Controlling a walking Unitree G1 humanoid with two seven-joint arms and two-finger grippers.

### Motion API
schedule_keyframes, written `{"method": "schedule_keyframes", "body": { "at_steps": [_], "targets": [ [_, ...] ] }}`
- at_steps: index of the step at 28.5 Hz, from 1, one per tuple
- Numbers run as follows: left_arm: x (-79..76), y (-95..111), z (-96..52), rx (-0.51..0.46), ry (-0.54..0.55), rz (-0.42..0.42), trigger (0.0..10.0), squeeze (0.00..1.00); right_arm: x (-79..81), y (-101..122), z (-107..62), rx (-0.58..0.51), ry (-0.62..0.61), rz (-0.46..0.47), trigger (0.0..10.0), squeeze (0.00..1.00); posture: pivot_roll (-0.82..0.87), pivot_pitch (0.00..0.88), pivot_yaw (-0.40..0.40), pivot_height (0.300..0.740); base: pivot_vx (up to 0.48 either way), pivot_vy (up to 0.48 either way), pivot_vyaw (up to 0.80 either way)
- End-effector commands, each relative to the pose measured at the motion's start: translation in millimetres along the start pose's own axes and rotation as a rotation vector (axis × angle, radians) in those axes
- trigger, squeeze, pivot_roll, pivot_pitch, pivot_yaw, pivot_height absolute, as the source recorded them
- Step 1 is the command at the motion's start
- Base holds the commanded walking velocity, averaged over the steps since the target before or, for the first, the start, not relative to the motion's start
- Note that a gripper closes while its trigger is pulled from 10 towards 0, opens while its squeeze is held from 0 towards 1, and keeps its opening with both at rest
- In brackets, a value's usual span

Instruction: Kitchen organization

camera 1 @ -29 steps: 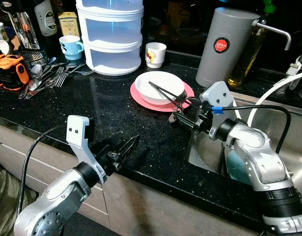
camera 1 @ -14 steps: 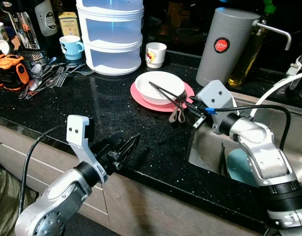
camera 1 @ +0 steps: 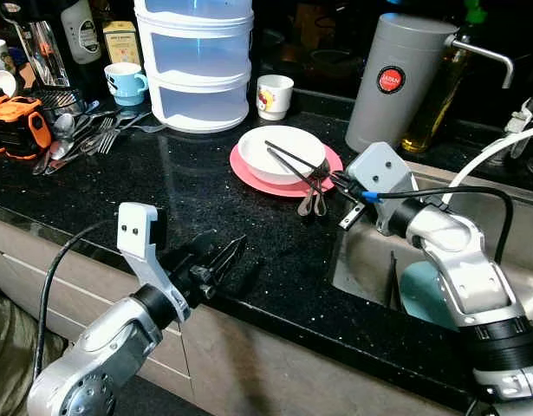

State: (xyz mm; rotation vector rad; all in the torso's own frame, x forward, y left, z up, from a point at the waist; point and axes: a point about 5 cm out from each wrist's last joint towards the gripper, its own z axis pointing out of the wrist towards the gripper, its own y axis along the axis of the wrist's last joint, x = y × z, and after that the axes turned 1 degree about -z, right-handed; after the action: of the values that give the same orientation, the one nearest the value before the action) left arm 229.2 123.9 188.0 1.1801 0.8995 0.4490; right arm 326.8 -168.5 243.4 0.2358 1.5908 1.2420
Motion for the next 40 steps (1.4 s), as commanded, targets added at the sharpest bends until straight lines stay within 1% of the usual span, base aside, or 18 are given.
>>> {"method": "schedule_keyframes", "body": {
  "at_steps": [1,4,5,6,7,9,10,11,12,15,17,24,27,32,37,38,39,40],
  "targets": [
    [-2.4,-0.5,2.0,-0.002,-0.007,0.003,10.0,0.0,-8.4,7.0,0.0,-0.047,-0.029,0.044,0.0,0.0,0.09,0.0,-0.02,0.74,0.0,0.0,0.0],
    [-1.9,3.4,2.7,-0.024,-0.004,0.006,10.0,0.0,-14.5,20.8,-2.9,-0.227,-0.069,0.344,0.0,0.0,0.09,0.0,-0.018,0.74,0.0,0.0,0.0],
    [-1.9,3.4,2.7,-0.024,-0.004,0.006,10.0,0.0,-14.5,20.8,-2.9,-0.227,-0.069,0.344,0.0,0.0,0.09,0.0,-0.018,0.74,0.0,0.0,0.0],
    [-1.9,4.2,2.7,-0.027,-0.005,0.006,10.0,0.0,-14.2,23.6,-4.2,-0.27,-0.064,0.409,0.0,0.0,0.09,0.0,-0.018,0.74,0.0,0.0,0.0],
    [-2.0,4.7,2.5,-0.029,-0.006,0.007,10.0,0.0,-14.6,24.5,-5.5,-0.298,-0.067,0.471,2.5,0.0,0.09,0.0,-0.018,0.74,0.0,0.0,0.0],
    [-2.0,5.1,2.4,-0.03,-0.006,0.008,10.0,0.0,-14.9,24.9,-6.1,-0.316,-0.07,0.509,2.5,0.0,0.09,0.0,-0.016,0.74,0.0,0.0,0.0],
    [-2.3,5.2,2.0,-0.03,-0.007,0.008,10.0,0.0,-15.8,24.6,-6.6,-0.325,-0.079,0.536,7.9,0.0,0.09,0.0,-0.016,0.74,0.0,0.0,-0.58],
    [-2.3,5.2,2.0,-0.03,-0.007,0.008,10.0,0.0,-15.8,24.6,-6.6,-0.325,-0.079,0.536,7.9,0.0,0.09,0.0,-0.016,0.74,0.0,0.0,-0.58],
    [-2.5,5.3,1.7,-0.03,-0.008,0.007,10.0,0.0,-16.7,24.0,-6.8,-0.331,-0.084,0.56,8.4,0.0,0.09,0.0,-0.014,0.74,0.0,0.0,-0.79],
    [-3.7,4.7,1.4,-0.024,-0.02,0.004,10.0,0.0,-17.1,22.2,-7.1,-0.332,-0.091,0.579,8.6,0.0,0.1,0.0,-0.013,0.74,0.0,0.0,-0.8],
    [-6.6,3.4,1.3,-0.012,-0.045,-0.002,10.0,0.0,-16.8,17.4,-8.2,-0.321,-0.105,0.607,9.5,0.0,0.09,0.0,-0.009,0.74,0.0,0.0,-0.8],
    [-11.5,0.6,1.0,0.015,-0.086,-0.005,10.0,0.0,-17.5,7.8,-12.9,-0.282,-0.156,0.647,9.6,0.0,0.09,0.0,-0.004,0.74,0.0,0.0,-0.8],
    [-13.2,0.5,0.8,0.022,-0.104,-0.007,10.0,0.0,-19.2,2.6,-15.2,-0.252,-0.186,0.65,10.0,0.0,0.09,0.0,0.0,0.74,0.0,0.0,-0.8],
    [-15.2,-0.3,0.3,0.034,-0.122,-0.009,10.0,0.0,-20.0,-7.2,-17.0,-0.175,-0.215,0.61,10.0,0.0,0.09,0.0,0.002,0.74,0.0,0.0,-0.67],
    [-18.3,-2.5,-0.5,0.049,-0.146,-0.013,10.0,0.0,-18.2,-20.9,-17.5,-0.04,-0.216,0.517,10.0,0.0,0.09,0.0,0.002,0.74,0.0,0.0,0.0],
    [-19.6,-3.5,-0.7,0.056,-0.154,-0.014,10.0,0.0,-15.0,-28.3,-17.7,0.033,-0.203,0.476,10.0,0.0,0.09,0.0,0.001,0.74,0.0,0.0,0.0],
    [-19.6,-3.5,-0.7,0.056,-0.154,-0.014,10.0,0.0,-15.0,-28.3,-17.7,0.033,-0.203,0.476,10.0,0.0,0.09,0.0,0.001,0.74,0.0,0.0,0.0],
    [-20.6,-4.2,-1.0,0.061,-0.16,-0.014,10.0,0.0,-13.2,-33.6,-18.0,0.088,-0.197,0.431,10.0,0.15,0.09,0.0,0.0,0.74,0.0,0.0,0.0]
  ]
}}
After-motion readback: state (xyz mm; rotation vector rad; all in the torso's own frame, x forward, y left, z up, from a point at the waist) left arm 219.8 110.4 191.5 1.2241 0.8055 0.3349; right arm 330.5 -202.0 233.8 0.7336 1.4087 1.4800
